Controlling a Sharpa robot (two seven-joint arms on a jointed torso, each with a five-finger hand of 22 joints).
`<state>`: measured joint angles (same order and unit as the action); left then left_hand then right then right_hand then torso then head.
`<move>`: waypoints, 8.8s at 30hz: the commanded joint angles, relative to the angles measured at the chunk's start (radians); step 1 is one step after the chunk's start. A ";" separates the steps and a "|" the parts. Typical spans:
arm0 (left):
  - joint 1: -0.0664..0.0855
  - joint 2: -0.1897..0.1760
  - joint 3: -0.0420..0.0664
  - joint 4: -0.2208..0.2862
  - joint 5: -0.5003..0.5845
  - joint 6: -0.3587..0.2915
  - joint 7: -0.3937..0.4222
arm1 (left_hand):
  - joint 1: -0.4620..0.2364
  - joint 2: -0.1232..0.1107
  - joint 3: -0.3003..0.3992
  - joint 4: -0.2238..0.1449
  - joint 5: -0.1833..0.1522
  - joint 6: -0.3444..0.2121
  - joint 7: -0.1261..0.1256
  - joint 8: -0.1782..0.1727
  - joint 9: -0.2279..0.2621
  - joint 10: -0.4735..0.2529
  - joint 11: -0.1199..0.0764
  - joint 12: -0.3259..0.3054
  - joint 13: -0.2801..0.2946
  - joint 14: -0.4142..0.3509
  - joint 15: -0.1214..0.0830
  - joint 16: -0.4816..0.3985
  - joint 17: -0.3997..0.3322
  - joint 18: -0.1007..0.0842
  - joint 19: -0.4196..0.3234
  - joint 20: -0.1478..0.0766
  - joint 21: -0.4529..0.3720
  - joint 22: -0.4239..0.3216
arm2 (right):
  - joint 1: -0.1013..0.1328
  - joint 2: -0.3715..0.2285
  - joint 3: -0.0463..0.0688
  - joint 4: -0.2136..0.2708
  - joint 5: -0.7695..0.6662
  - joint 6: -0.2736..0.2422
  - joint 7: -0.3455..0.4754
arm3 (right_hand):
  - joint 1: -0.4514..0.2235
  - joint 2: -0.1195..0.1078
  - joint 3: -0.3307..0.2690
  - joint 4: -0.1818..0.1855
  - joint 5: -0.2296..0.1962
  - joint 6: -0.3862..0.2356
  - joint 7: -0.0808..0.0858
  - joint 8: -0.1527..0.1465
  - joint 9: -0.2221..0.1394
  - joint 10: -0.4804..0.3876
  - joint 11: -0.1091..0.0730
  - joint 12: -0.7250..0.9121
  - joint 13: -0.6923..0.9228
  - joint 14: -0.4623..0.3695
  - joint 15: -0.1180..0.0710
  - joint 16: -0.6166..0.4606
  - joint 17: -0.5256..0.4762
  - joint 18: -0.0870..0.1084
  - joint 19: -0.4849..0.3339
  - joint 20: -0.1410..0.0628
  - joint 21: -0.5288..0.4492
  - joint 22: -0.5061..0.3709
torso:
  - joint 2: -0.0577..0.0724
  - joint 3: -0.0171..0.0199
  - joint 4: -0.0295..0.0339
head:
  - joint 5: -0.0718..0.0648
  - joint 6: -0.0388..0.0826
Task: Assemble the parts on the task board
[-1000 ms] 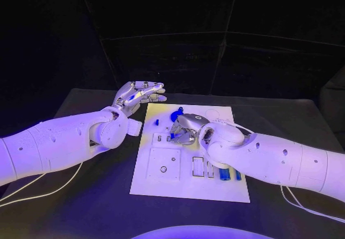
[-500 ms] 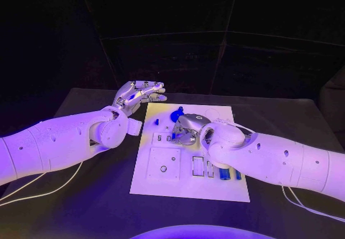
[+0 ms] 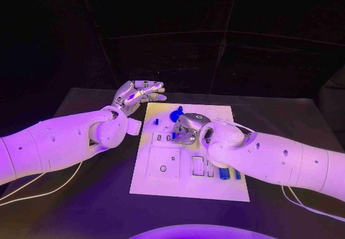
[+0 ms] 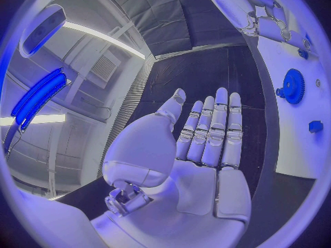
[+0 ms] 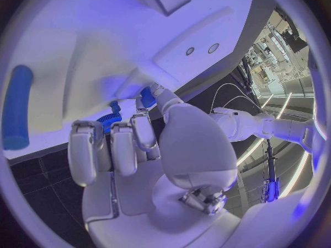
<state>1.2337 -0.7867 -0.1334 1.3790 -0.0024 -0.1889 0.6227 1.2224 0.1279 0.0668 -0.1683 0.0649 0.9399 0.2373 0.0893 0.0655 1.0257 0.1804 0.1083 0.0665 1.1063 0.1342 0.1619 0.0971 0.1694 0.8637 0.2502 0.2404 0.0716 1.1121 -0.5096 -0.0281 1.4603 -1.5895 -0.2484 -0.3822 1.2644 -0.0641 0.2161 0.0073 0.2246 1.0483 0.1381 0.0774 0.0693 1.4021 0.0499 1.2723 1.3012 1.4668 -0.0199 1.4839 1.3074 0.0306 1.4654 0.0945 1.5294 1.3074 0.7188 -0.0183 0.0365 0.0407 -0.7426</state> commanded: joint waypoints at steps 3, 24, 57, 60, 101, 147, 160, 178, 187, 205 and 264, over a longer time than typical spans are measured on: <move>0.002 -0.001 0.001 0.003 0.003 -0.004 0.017 | 0.001 0.008 0.004 -0.004 0.001 0.006 0.002 0.002 0.000 0.009 0.000 -0.004 -0.001 0.008 -0.002 -0.006 0.000 0.016 0.008 -0.001 -0.006 -0.001 | -0.006 -0.001 -0.006 -0.007 -0.003 0.037 -0.024 | -0.017 -0.009 -0.006 0.008 -0.011 -0.012 0.003 -0.006 -0.001 -0.005 0.004 -0.005 -0.001 0.067 0.002 -0.003 0.093 -0.006 0.029 -0.001 -0.004 0.163 | 0.000 -0.0001 0.0010 | 0.000 -0.001; 0.002 -0.001 0.001 -0.008 -0.004 -0.003 0.011 | -0.009 0.011 0.014 -0.007 0.001 0.021 -0.006 0.005 0.001 0.031 -0.009 0.000 0.000 0.028 -0.009 -0.004 0.003 0.017 0.023 -0.006 -0.004 -0.001 | -0.006 -0.029 -0.005 0.042 -0.028 -0.244 0.054 | -0.026 -0.033 -0.228 0.130 -0.051 -0.143 0.032 -0.009 0.000 -0.009 0.032 0.001 0.003 0.064 0.026 -0.015 0.080 -0.004 0.024 0.021 -0.011 0.156 | -0.001 0.0016 0.0011 | -0.005 0.002; 0.076 0.006 0.002 0.037 -0.721 0.329 -0.989 | -0.233 -0.033 -0.197 0.309 -0.021 0.146 -0.187 0.327 0.181 0.294 -0.201 0.632 0.541 0.444 -0.223 1.352 1.379 -0.052 0.580 -0.230 0.863 0.753 | 0.151 -0.410 0.036 0.133 0.654 -0.275 0.392 | 0.062 0.045 -0.268 0.130 0.062 -0.080 0.009 0.043 0.015 0.001 0.011 0.018 0.018 0.052 0.008 -0.051 0.025 0.010 -0.017 0.006 -0.041 0.101 | -0.058 0.0098 -0.0140 | 0.005 -0.023; 0.081 0.032 0.002 0.030 -0.760 0.343 -1.050 | -0.246 -0.045 -0.254 0.366 -0.021 0.116 -0.193 0.387 0.232 0.285 -0.211 0.747 0.653 0.451 -0.228 1.374 1.414 -0.064 0.586 -0.241 0.930 0.844 | 0.152 -0.401 0.036 0.113 0.662 -0.266 0.387 | 0.059 0.044 -0.278 0.133 0.072 -0.081 0.009 0.044 0.015 -0.001 0.011 0.014 0.015 0.052 0.008 -0.055 0.020 0.011 -0.020 0.006 -0.043 0.097 | -0.062 0.0114 -0.0135 | 0.003 -0.027; 0.123 0.296 -0.011 -0.167 -0.938 0.522 -1.277 | -0.095 0.003 -0.321 0.421 -0.016 -0.047 -0.185 0.557 0.397 0.216 -0.202 0.876 0.756 0.455 -0.222 1.387 1.435 -0.080 0.586 -0.233 1.036 0.991 | 0.153 -0.337 0.036 0.045 0.633 -0.202 0.374 | 0.078 0.064 -0.309 0.141 0.163 -0.096 0.011 0.045 0.010 -0.013 0.011 -0.005 0.002 0.049 0.007 -0.071 0.000 0.018 -0.041 0.005 -0.062 0.067 | -0.059 0.0121 -0.0153 | 0.014 -0.042; 0.119 0.352 -0.010 -0.225 -0.939 0.562 -1.249 | -0.063 0.001 -0.314 0.406 -0.016 -0.062 -0.184 0.571 0.413 0.210 -0.201 0.884 0.758 0.456 -0.221 1.390 1.441 -0.081 0.586 -0.232 1.037 0.995 | 0.153 -0.320 0.036 0.042 0.610 -0.164 0.344 | 0.132 0.076 -0.308 0.110 0.111 -0.098 0.012 0.050 0.009 -0.016 0.012 -0.008 0.000 0.050 0.007 -0.074 -0.003 0.019 -0.042 0.005 -0.066 0.064 | -0.059 0.0111 -0.0123 | 0.010 -0.057; 0.117 0.361 -0.010 -0.236 -0.939 0.572 -1.250 | -0.039 0.005 -0.305 0.389 -0.016 -0.072 -0.182 0.577 0.420 0.206 -0.199 0.887 0.757 0.457 -0.219 1.391 1.443 -0.081 0.586 -0.230 1.039 1.000 | 0.153 -0.317 0.036 0.041 0.597 -0.153 0.331 | 0.143 0.083 -0.302 0.104 0.124 -0.095 0.012 0.052 0.009 -0.017 0.011 -0.008 0.000 0.050 0.007 -0.074 -0.003 0.019 -0.041 0.004 -0.066 0.064 | -0.060 0.0119 -0.0131 | 0.009 -0.061; 0.116 0.366 -0.010 -0.234 -0.938 0.576 -1.249 | 0.124 0.063 -0.186 0.265 -0.015 -0.097 -0.188 0.581 0.433 0.199 -0.206 0.894 0.758 0.459 -0.224 1.397 1.453 -0.083 0.587 -0.232 1.049 1.019 | 0.153 -0.311 0.036 0.032 0.569 -0.139 0.323 | 0.149 0.086 -0.298 0.099 0.133 -0.094 0.012 0.054 0.009 -0.018 0.011 -0.010 -0.001 0.049 0.007 -0.076 -0.006 0.020 -0.044 0.004 -0.068 0.061 | -0.060 0.0110 -0.0120 | 0.009 -0.063; 0.115 0.357 -0.010 -0.221 -0.931 0.542 -1.231 | 0.178 0.076 0.030 0.160 0.007 -0.123 -0.179 0.561 0.426 0.187 -0.202 0.881 0.743 0.460 -0.219 1.397 1.454 -0.083 0.584 -0.232 1.050 1.022 | 0.153 -0.309 0.036 0.024 0.567 -0.131 0.320 | 0.156 0.087 -0.292 0.093 0.159 -0.096 0.013 0.054 0.008 -0.019 0.011 -0.011 -0.002 0.049 0.007 -0.077 -0.006 0.020 -0.044 0.004 -0.068 0.061 | -0.060 0.0114 -0.0130 | 0.010 -0.065; 0.118 0.245 -0.010 -0.091 -0.875 0.354 -1.139 | -0.086 -0.096 0.534 0.119 -0.006 -0.129 -0.179 0.622 0.474 0.204 -0.199 0.898 0.717 0.459 -0.218 1.396 1.452 -0.079 0.580 -0.227 1.038 1.016 | 0.153 -0.307 0.036 -0.021 0.584 -0.125 0.319 | 0.158 0.087 -0.287 0.090 0.175 -0.096 0.014 0.055 0.007 -0.024 0.011 -0.018 -0.007 0.047 0.007 -0.083 -0.015 0.022 -0.050 0.004 -0.073 0.052 | -0.063 0.0093 -0.0027 | 0.003 -0.072; 0.054 0.216 -0.013 -0.078 -0.964 0.352 -1.183 | -0.090 -0.114 0.565 0.110 -0.014 -0.128 -0.183 0.632 0.481 0.206 -0.203 0.889 0.697 0.460 -0.221 1.397 1.453 -0.081 0.585 -0.230 1.044 1.027 | 0.153 -0.299 0.035 -0.046 0.589 -0.089 0.314 | 0.161 0.088 -0.281 0.090 0.168 -0.100 0.015 0.054 0.005 -0.065 0.012 -0.085 -0.064 0.038 0.007 -0.109 -0.052 0.029 -0.071 0.004 -0.091 0.023 | -0.067 0.0095 0.0077 | 0.007 -0.090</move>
<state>1.2888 -0.5718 -0.1452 1.2984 -0.9609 0.1233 -0.5412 1.1250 0.0142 0.4921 0.0770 0.0464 0.8117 0.0581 0.7178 0.5458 1.2253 -0.0191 0.9941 0.7628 1.4670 -0.0874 1.5563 1.3074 0.1002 1.4459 0.0215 1.2819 1.0981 1.2632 -0.8088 0.0064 1.4133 -1.0023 -0.3428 -0.0700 1.4161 0.0216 -0.0695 0.0990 0.3950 0.9539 0.1506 0.1275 0.0756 1.3450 0.0608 1.1911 1.2381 1.4668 -0.0052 1.3794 1.2566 0.0464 1.4008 0.0980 1.4441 1.3073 0.6518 -0.0087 0.0435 0.0485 -0.8314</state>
